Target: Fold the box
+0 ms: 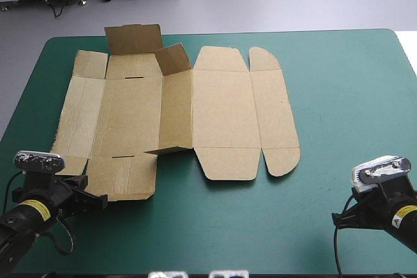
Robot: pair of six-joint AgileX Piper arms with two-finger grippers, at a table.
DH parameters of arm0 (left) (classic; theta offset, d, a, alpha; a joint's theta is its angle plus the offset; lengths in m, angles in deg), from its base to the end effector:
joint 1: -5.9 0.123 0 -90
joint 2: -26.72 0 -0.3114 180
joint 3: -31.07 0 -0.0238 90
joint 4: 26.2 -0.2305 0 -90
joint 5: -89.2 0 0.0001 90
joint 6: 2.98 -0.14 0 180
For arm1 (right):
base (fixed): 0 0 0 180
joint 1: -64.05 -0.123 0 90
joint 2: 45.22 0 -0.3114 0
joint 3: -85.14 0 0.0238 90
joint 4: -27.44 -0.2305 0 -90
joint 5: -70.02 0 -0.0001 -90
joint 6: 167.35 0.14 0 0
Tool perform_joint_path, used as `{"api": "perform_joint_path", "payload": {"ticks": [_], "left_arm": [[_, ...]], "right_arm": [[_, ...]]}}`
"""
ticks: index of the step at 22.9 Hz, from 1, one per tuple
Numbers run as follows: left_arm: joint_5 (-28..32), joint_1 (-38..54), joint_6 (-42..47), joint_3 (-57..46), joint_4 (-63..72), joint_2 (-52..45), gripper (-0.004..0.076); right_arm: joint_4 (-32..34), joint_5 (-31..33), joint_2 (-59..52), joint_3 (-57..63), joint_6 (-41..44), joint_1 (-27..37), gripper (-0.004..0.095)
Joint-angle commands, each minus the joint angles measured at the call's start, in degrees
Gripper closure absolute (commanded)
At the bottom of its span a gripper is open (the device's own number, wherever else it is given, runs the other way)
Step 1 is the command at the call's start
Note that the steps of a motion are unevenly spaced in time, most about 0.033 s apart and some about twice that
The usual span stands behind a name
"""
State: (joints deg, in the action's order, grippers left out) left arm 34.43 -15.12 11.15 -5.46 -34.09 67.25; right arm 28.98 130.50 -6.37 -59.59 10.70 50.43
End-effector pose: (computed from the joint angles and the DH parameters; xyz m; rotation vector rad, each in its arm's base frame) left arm 0.0865 -0.0164 0.3078 0.1714 2.2888 -0.1476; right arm 0.0710 0.0138 0.3060 -0.3223 2.3275 0.0661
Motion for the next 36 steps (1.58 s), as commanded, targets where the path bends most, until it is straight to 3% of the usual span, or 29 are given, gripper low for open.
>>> {"api": "perform_joint_path", "payload": {"ticks": [1,23,26,36], "left_arm": [[2.1,-0.1,0.4,1.5,-0.4,0.4,0.0734],[2.9,-0.1,1.2,1.5,-0.7,0.4,0.0734],[5.5,-0.1,1.3,1.6,-4.4,1.1,0.0733],[9.4,1.0,1.1,14.4,-11.1,22.9,0.071]], "right_arm": [[0.3,-3.2,0.6,-1.3,0.0,0.1,0.0926],[0.0,-3.2,0.6,-1.3,0.0,0.1,0.0926],[-0.5,-3.3,0.6,-1.3,0.0,0.1,0.0926],[-1.5,-6.5,0.6,-1.3,-1.6,0.1,0.0926]]}}
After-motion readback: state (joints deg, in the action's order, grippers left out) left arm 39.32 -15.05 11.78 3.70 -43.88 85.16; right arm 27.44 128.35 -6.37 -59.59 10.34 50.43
